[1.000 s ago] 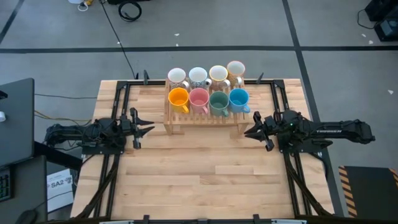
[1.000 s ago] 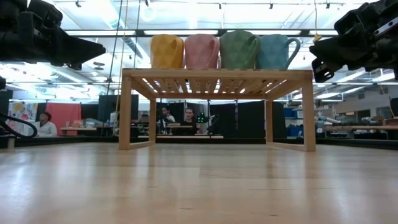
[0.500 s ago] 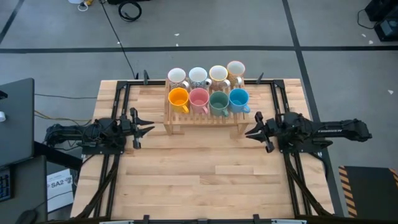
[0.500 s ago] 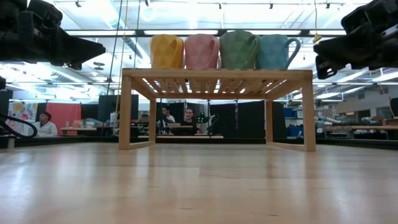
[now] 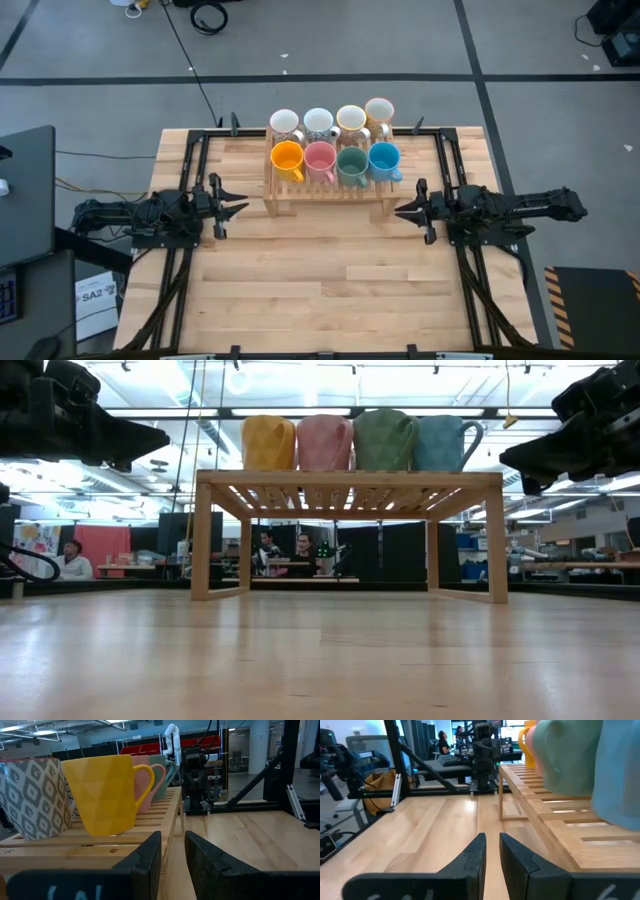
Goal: Place coffee mugs
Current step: Return to Home Position
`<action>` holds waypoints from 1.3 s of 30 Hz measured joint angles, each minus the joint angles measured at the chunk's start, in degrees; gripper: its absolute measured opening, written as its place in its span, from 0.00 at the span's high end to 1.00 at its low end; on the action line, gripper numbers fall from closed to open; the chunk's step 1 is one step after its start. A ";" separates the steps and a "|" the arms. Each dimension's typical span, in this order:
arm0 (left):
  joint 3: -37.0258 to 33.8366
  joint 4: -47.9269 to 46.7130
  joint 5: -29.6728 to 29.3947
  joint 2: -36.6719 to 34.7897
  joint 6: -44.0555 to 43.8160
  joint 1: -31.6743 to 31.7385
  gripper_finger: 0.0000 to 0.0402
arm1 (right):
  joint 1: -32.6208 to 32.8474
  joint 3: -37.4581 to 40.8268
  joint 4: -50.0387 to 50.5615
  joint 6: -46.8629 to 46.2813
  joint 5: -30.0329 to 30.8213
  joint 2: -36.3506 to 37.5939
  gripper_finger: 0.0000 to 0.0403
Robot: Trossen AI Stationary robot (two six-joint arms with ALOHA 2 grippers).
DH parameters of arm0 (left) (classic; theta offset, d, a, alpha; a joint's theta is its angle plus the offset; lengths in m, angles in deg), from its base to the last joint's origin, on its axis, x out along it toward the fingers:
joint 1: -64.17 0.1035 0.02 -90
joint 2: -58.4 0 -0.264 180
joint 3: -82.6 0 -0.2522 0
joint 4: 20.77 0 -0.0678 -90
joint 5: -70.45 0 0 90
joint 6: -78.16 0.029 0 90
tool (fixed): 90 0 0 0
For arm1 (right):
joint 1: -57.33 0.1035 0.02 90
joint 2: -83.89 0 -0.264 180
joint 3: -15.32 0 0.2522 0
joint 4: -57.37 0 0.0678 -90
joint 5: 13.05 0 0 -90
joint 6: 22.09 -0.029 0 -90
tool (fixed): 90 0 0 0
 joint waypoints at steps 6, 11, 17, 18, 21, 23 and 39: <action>0.00 0.00 0.00 0.00 0.02 0.00 0.77 | 1.08 0.00 3.50 -0.15 0.02 2.51 0.85; 0.00 0.00 0.00 0.00 0.02 0.01 0.77 | 2.20 0.00 4.32 -0.02 0.02 3.30 0.85; 0.00 0.00 0.01 0.00 0.02 0.00 0.77 | 3.36 0.00 4.34 1.78 0.02 3.75 0.85; 0.00 -0.01 0.02 0.00 0.01 0.00 0.77 | 3.47 0.00 4.37 2.00 0.01 4.00 0.85; 0.00 -0.02 0.01 0.00 0.02 0.01 0.77 | 3.57 0.00 4.37 1.99 0.00 4.83 0.85; 0.00 0.00 0.00 -0.02 0.02 0.00 0.77 | 3.59 0.00 4.35 1.99 0.01 5.40 0.85; 0.00 -0.02 0.02 0.00 0.02 0.01 0.77 | 3.57 0.00 4.35 4.98 0.00 5.66 0.85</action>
